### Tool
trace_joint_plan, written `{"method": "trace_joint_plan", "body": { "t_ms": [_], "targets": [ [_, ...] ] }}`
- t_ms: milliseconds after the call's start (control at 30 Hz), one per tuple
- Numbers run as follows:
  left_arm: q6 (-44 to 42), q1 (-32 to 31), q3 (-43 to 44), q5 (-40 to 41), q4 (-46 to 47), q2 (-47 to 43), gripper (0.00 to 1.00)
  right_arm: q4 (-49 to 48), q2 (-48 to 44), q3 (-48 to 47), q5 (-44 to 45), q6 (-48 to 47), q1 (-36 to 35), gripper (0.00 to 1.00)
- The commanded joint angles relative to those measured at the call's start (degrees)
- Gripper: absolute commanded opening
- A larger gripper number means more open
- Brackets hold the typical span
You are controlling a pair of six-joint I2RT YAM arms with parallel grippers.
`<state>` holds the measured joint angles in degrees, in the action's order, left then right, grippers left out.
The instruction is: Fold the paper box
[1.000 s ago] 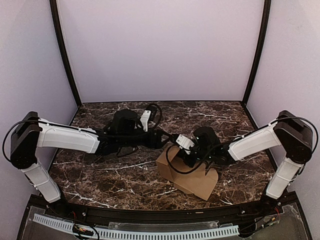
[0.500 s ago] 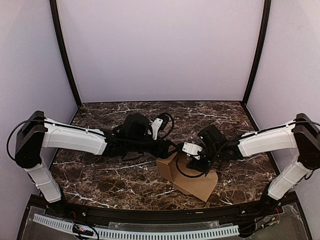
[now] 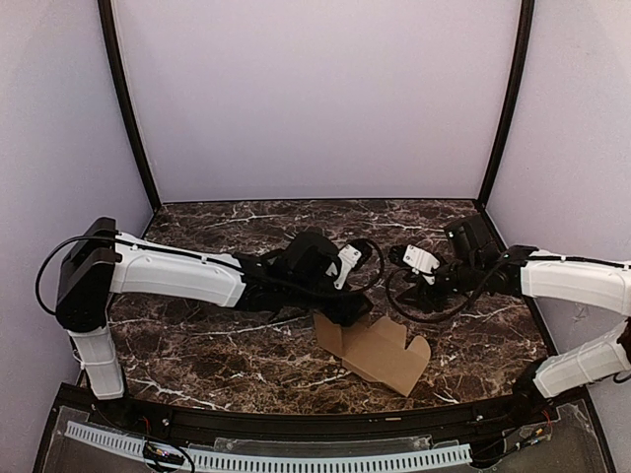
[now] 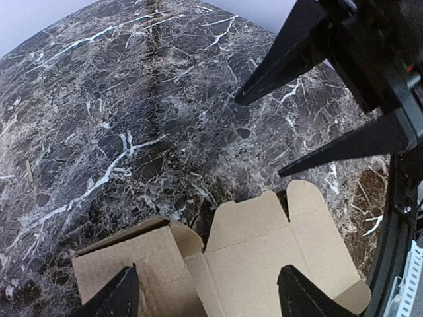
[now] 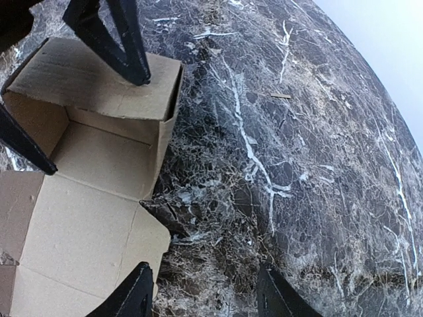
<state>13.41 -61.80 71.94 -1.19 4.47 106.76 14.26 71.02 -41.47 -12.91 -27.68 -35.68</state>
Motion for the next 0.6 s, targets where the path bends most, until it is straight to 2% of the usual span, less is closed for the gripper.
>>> {"method": "trace_joint_plan", "body": {
  "t_ms": [0, 233, 333, 467, 567],
  "targets": [
    [-5.2, -2.6, 2.1, 4.9, -13.5, 3.4, 0.73, 0.3, -1.0, -1.2, -7.4, 2.4, 4.0, 0.53],
    [-12.4, -6.8, 5.7, 13.0, -20.3, 5.4, 0.68, -1.5, -1.2, -0.6, -8.9, 4.1, 6.4, 0.53],
    [-13.0, -8.4, 5.6, 15.3, -20.9, 4.6, 0.68, -1.6, -0.3, -1.5, -9.4, 4.6, 6.6, 0.52],
    [-14.0, -8.7, 3.3, 18.7, -15.9, -0.5, 0.74, 0.5, 2.2, -3.7, -14.9, 1.8, 6.6, 0.54],
    [-16.5, -8.7, -0.3, 20.7, -7.7, -7.2, 0.8, 0.5, 3.9, -3.5, -17.7, -0.8, 6.6, 0.55]
  ]
}}
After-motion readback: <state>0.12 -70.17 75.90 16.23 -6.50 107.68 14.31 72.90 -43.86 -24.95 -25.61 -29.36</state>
